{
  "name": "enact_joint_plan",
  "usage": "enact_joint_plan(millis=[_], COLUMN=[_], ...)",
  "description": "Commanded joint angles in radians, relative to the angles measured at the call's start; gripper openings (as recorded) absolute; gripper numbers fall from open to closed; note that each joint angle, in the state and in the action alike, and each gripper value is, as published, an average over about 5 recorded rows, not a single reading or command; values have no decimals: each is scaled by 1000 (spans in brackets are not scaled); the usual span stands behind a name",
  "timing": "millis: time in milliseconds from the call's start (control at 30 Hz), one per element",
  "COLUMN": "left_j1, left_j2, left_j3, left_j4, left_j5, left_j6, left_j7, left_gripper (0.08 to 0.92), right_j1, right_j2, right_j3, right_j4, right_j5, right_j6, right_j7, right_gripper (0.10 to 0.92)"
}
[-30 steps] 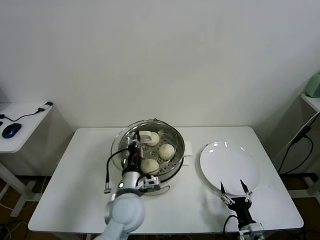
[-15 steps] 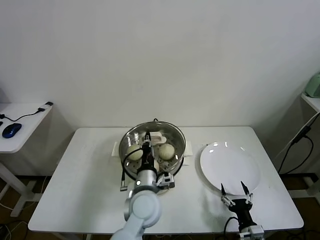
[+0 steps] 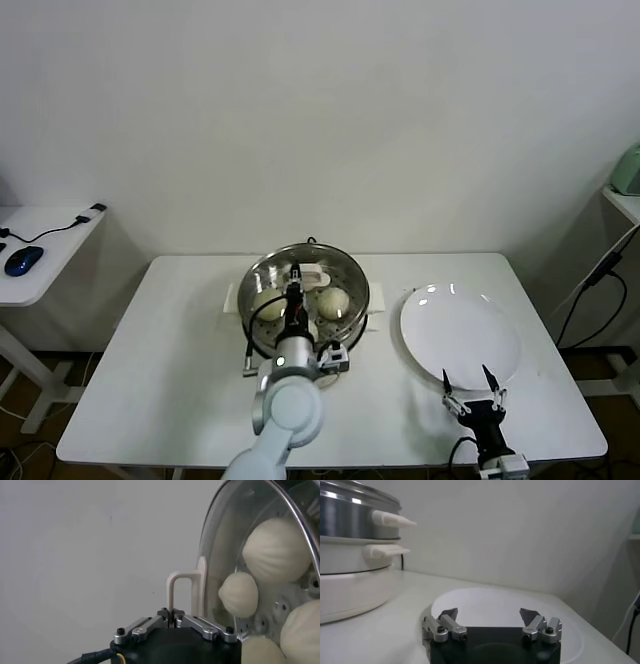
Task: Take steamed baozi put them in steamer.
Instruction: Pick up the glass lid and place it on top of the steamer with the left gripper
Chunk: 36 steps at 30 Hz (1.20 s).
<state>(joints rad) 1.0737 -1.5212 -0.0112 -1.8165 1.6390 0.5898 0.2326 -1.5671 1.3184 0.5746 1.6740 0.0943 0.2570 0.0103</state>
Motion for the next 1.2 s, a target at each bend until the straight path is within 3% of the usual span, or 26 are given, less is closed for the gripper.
enact_joint_plan(millis=[33, 500, 867, 1200], left_j1=[-10, 11, 24, 79], left_j2=[-4, -5, 3, 49], left_j3=[8, -3, 4, 30], left_j4=[21, 13, -27, -182], left_j5=[12, 16, -13, -88], left_j6=[2, -5, -8, -9], left_j7=[-1, -3, 7, 26], left_gripper=[136, 159, 463, 748], right_j1=[-2, 8, 15, 21], right_j2=[7, 19, 13, 18], right_j3=[-3, -8, -6, -25], right_j4=[-1, -8, -6, 12], right_j5=[-6, -21, -24, -5], right_j6=[3, 10, -4, -24], right_j7=[-2, -3, -9, 22], right_gripper=[823, 823, 823, 823])
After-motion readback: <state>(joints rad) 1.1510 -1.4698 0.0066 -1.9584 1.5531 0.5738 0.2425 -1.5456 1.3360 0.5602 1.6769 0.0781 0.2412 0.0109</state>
